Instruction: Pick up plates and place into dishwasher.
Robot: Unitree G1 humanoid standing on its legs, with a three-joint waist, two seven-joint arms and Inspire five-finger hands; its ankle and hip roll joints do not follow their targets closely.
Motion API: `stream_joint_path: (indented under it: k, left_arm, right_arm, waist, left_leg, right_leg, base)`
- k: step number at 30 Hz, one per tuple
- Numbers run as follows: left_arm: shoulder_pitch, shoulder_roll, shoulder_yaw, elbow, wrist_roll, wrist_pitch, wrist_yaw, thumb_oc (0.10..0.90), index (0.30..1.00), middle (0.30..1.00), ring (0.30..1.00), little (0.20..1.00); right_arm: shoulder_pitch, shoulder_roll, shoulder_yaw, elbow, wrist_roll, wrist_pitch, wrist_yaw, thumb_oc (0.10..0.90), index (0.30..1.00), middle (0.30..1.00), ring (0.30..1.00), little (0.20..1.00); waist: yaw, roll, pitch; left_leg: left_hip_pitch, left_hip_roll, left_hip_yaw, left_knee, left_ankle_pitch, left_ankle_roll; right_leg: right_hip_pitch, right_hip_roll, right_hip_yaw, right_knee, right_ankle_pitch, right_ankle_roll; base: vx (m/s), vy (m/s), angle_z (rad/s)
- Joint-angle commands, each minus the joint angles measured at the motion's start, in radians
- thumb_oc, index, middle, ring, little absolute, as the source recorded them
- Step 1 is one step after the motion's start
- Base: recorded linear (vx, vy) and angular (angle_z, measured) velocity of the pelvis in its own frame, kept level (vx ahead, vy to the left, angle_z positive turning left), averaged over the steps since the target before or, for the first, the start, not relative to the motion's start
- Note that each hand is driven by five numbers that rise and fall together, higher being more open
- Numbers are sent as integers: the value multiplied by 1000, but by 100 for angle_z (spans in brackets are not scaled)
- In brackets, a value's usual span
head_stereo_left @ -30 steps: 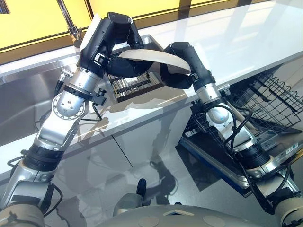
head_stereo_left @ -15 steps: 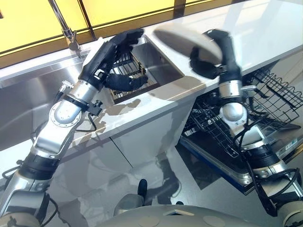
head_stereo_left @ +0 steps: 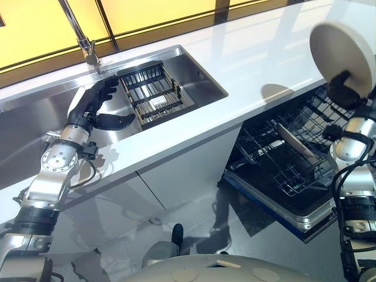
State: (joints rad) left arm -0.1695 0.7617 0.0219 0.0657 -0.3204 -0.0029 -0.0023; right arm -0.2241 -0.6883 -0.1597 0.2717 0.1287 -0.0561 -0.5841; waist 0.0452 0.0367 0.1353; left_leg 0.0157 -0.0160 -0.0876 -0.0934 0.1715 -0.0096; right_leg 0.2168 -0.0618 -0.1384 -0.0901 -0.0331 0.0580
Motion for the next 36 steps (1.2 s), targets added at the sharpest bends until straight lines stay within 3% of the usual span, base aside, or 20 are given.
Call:
stream_joint_path:
  k: [1,10,16,31,36]
  left_arm:
    - [-40,83,126,26,5,-125,68,800,900,900,900,900]
    - [-3,64,176,11,42,-142,97,800,900,900,900,900]
    - [-22,69,175,1,47,-143,112,800,900,900,900,900]
    - [-42,47,110,-39,74,-149,113,800,900,900,900,900]
    - [-43,54,102,-48,66,-136,99,800,900,900,900,900]
  right_arm:
    - [11,-46,-59,-24,-1,-35,-7,100,300,300,300,200]
    - [132,21,-66,100,46,-13,64,100,300,300,300,200]
    - [137,27,-12,142,2,7,113,100,300,300,300,200]
    - [25,14,145,207,-68,98,80,100,300,300,300,200]
    - [-17,15,189,263,-87,170,80,100,300,300,300,200]
  waist:
    - [-20,-19,-98]
    - [-39,-15,-75]
    - [-37,-12,-65]
    - [25,-2,-35]
    - [49,2,-27]
  left_leg:
    - [134,-7,87,9,-162,10]
    - [140,1,94,9,-160,8]
    - [136,0,88,8,-156,2]
    - [111,-7,41,10,-139,-7]
    - [99,-11,21,11,-130,-11]
  right_leg:
    - [-68,46,0,40,40,-10]
    - [-74,45,4,68,25,-14]
    - [-74,40,-5,69,23,-14]
    - [-70,25,-51,67,21,-12]
    - [-71,18,-67,67,21,-12]
  base:
    - [18,6,-6]
    - [14,4,-5]
    - [0,5,-1]
    - [14,15,6]
    - [35,29,17]
